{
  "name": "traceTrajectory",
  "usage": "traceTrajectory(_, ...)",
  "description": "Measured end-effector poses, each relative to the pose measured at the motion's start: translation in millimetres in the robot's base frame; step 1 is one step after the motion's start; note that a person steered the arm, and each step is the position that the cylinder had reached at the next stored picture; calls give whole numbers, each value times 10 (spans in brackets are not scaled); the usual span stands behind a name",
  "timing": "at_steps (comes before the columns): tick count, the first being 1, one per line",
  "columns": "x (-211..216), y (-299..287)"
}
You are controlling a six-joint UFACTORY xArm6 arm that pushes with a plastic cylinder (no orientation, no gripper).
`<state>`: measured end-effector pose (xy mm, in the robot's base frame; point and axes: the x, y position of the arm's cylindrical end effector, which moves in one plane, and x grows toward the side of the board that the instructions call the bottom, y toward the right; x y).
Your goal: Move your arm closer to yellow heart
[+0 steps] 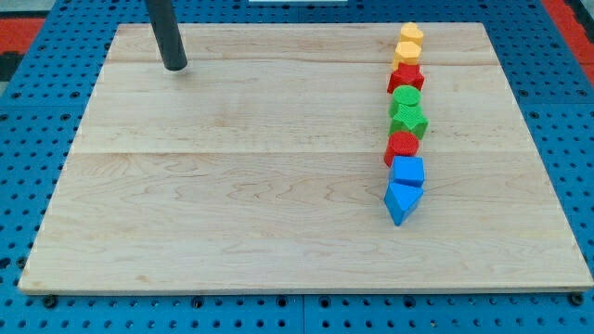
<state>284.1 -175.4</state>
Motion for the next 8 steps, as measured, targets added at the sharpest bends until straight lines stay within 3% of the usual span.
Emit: traceTrajectory(8,-74,-126)
